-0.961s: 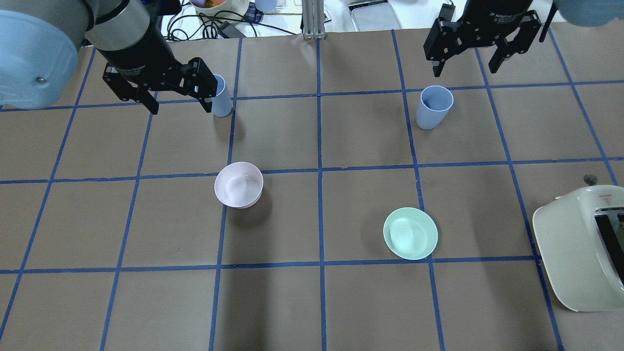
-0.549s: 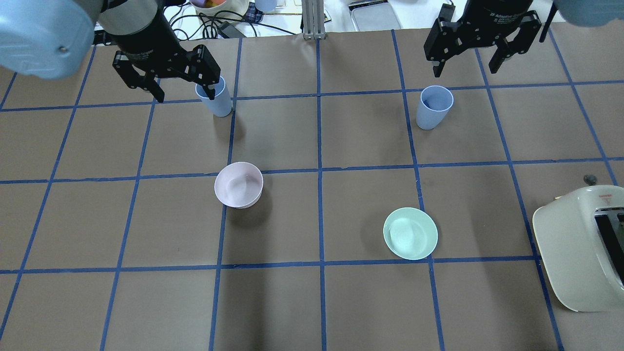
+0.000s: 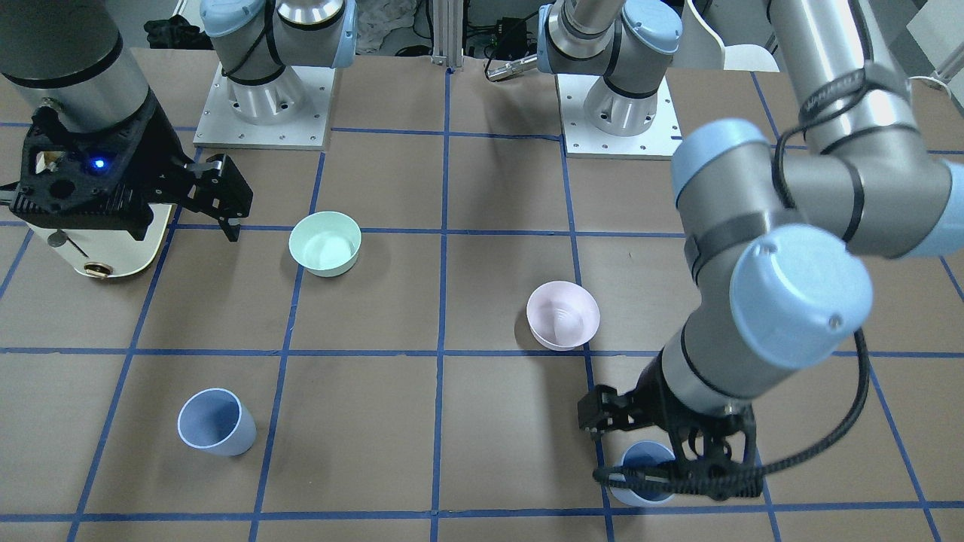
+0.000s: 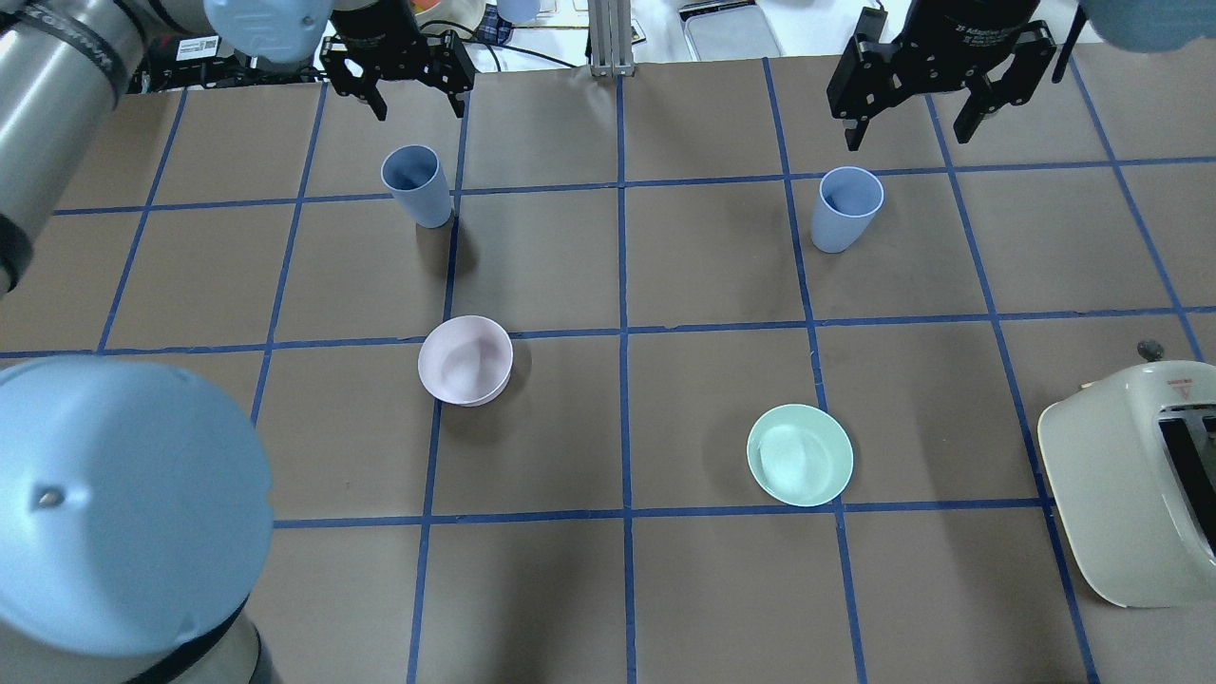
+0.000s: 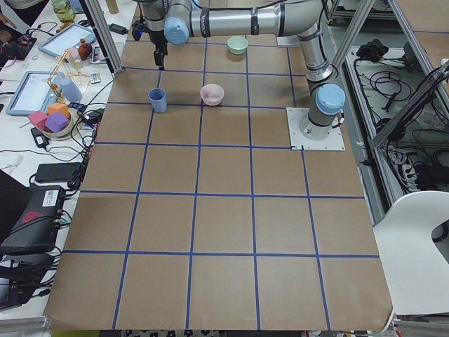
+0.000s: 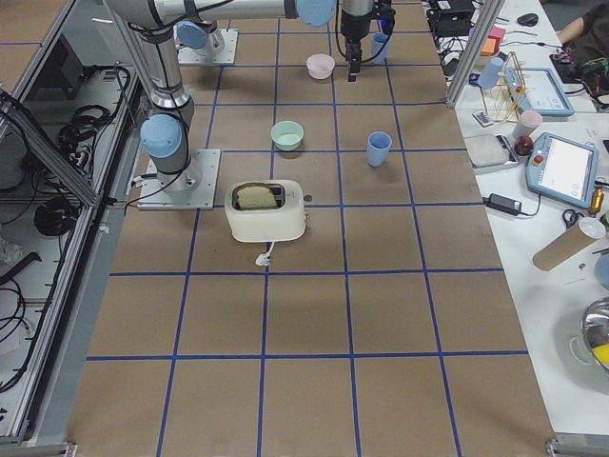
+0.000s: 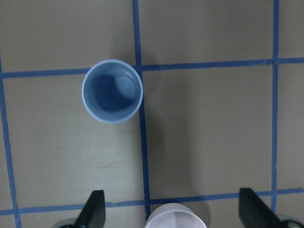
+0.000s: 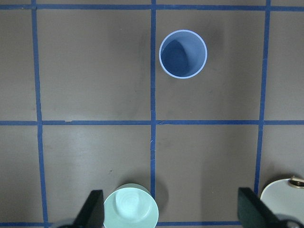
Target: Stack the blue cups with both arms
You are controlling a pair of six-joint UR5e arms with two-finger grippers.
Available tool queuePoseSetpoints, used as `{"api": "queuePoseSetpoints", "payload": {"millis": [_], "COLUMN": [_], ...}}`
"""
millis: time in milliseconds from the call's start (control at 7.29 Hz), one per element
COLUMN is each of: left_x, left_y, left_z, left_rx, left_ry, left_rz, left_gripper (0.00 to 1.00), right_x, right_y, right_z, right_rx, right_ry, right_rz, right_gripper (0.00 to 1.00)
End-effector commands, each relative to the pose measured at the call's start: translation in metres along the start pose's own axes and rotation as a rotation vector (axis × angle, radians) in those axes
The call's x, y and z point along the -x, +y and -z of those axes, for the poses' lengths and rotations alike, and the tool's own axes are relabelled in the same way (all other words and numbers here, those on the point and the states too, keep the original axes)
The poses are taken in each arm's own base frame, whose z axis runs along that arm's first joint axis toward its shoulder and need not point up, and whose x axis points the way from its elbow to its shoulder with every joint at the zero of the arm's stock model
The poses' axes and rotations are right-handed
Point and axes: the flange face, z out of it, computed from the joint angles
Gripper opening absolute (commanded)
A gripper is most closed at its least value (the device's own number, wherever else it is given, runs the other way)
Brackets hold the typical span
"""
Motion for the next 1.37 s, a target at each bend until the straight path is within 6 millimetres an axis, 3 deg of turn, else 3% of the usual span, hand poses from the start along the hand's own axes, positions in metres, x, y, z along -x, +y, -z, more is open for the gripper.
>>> {"api": "queuePoseSetpoints", "payload": {"millis": [0,137,412,686,824,961,1098,1235], "left_x": [0.008,0.012,0.021,0.025,0.025,0.025,0.019,-0.003], "left_y": [-0.031,-0.027,-0.022,-0.022,-0.023,-0.023,-0.022,-0.018], "left_z": [-0.078,-0.090,-0.101,-0.105,-0.105,-0.102,-0.087,-0.072], "left_rx": [0.030,0.068,0.142,0.147,0.146,0.140,0.123,0.104], "left_ry": [-0.029,-0.048,-0.044,-0.044,-0.044,-0.043,-0.040,-0.038], "left_rz": [-0.034,-0.033,-0.019,-0.014,-0.014,-0.014,-0.015,-0.032], "left_gripper": [0.98,0.98,0.74,0.11,0.00,0.00,0.00,0.00], "right_x": [0.000,-0.001,0.000,0.000,0.000,-0.002,-0.001,-0.003], "right_y": [0.000,0.000,0.000,-0.001,0.000,0.000,0.001,0.001], "right_z": [0.000,0.000,0.000,0.000,0.000,0.000,-0.001,-0.001], "right_rx": [-0.001,0.001,0.002,-0.002,0.002,0.004,0.007,0.013], "right_ry": [0.000,0.000,0.000,-0.001,0.000,0.000,0.000,0.011], "right_rz": [0.000,-0.001,0.000,0.000,0.000,-0.001,0.000,-0.003], "right_gripper": [1.00,1.00,1.00,1.00,1.00,1.00,1.00,1.00]}}
